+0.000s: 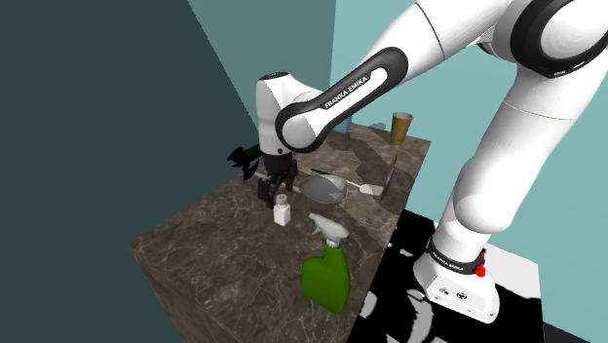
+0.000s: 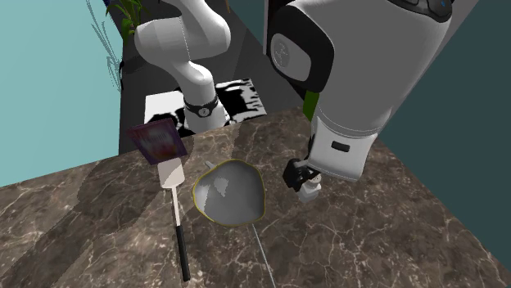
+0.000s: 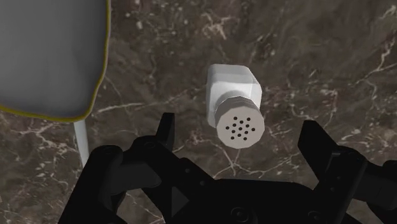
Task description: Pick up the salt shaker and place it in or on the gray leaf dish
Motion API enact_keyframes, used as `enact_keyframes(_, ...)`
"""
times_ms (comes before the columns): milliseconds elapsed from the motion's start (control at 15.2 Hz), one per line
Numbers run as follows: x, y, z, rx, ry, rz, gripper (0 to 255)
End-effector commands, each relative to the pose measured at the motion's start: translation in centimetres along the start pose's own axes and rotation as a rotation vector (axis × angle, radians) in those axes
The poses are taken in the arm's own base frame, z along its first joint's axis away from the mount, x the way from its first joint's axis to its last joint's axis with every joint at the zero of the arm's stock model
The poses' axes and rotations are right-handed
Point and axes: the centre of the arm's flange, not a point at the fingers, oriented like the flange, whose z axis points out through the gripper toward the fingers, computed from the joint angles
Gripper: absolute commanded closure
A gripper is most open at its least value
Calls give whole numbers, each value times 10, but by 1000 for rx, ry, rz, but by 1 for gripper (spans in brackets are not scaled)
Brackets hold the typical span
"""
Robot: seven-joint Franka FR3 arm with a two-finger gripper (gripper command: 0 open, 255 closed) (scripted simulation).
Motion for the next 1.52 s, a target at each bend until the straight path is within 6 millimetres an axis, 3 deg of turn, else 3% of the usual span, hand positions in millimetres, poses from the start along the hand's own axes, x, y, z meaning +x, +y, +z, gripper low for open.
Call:
enact_keyframes(0, 0, 0, 0, 0, 0, 0, 0)
enact_keyframes(66, 0, 0, 0, 0, 0, 0, 0)
enact_keyframes(132, 0, 0, 0, 0, 0, 0, 255)
enact_keyframes(726, 0, 0, 0, 0, 0, 0, 255)
enact_keyframes(1452, -1, 0, -58, 0, 0, 0, 255)
